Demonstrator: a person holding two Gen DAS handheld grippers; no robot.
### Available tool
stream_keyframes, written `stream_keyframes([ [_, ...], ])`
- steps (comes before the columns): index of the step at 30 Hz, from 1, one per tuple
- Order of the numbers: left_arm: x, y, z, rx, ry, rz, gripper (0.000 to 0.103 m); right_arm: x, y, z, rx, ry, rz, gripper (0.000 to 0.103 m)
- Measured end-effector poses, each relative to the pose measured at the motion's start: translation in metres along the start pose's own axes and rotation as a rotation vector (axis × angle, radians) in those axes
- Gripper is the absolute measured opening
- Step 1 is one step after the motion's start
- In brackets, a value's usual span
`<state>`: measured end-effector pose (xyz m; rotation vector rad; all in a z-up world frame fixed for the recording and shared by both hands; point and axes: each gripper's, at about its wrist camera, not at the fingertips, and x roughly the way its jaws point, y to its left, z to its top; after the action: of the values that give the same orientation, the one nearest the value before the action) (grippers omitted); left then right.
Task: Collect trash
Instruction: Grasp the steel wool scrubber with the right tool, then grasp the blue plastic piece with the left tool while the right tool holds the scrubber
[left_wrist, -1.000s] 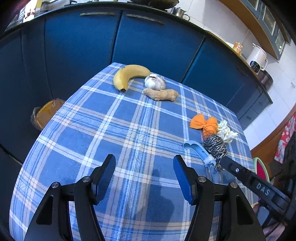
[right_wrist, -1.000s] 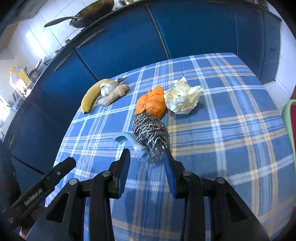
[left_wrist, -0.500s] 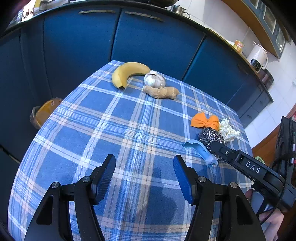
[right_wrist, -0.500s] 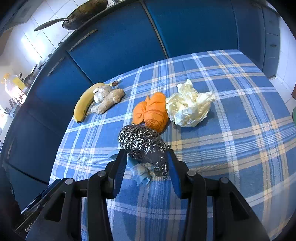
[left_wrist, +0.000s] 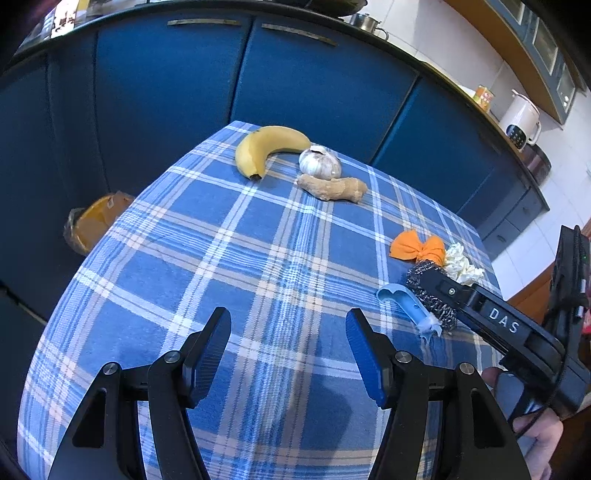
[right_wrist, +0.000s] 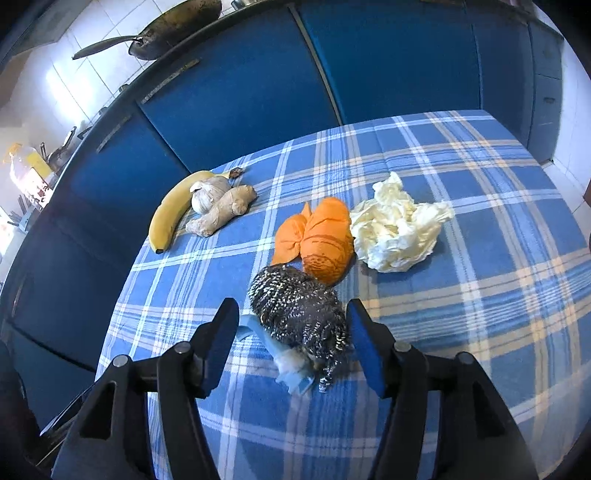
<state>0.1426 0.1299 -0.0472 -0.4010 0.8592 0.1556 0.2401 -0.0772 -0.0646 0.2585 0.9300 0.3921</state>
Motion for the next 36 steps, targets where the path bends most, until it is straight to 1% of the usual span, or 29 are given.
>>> stream_keyframes([
  [1,0.001,0.0,0.0,0.0,0.002,0.001,0.066,0.001,0.0,0.0,0.002,-0.003,-0.003,0.061],
  [2,0.001,0.0,0.0,0.002,0.003,0.002,0.066,0.002,-0.001,-0.001,0.005,-0.005,-0.009,0.058],
  [3,0.002,-0.001,0.0,0.004,0.005,0.006,0.066,0.003,-0.002,-0.001,0.009,-0.004,-0.008,0.051],
  [7,0.003,-0.004,0.0,0.011,0.008,0.01,0.066,0.0,-0.006,-0.004,0.014,-0.008,0.001,0.041],
  [9,0.003,-0.007,-0.001,0.021,0.01,0.012,0.066,-0.005,-0.006,-0.006,0.014,-0.014,0.007,0.039],
  [12,0.001,-0.014,-0.002,0.026,0.006,0.006,0.066,-0.02,-0.01,-0.01,0.032,-0.038,0.024,0.038],
  [17,0.003,-0.028,-0.004,0.044,0.023,-0.017,0.066,-0.061,-0.022,-0.017,0.057,-0.096,0.041,0.038],
  [21,0.006,-0.045,-0.007,0.064,0.036,-0.044,0.066,-0.09,-0.037,-0.021,0.084,-0.116,0.053,0.038],
  [26,0.009,-0.064,-0.01,0.084,0.062,-0.08,0.066,-0.125,-0.053,-0.026,0.081,-0.168,0.025,0.038],
  [28,0.011,-0.072,-0.009,0.088,0.07,-0.1,0.066,-0.137,-0.063,-0.026,0.089,-0.195,-0.008,0.038],
  [33,0.018,-0.092,-0.007,0.118,0.073,-0.119,0.066,-0.156,-0.091,-0.03,0.139,-0.229,-0.043,0.038],
  [36,0.029,-0.106,-0.008,0.133,0.099,-0.132,0.066,-0.163,-0.104,-0.034,0.163,-0.239,-0.047,0.038],
])
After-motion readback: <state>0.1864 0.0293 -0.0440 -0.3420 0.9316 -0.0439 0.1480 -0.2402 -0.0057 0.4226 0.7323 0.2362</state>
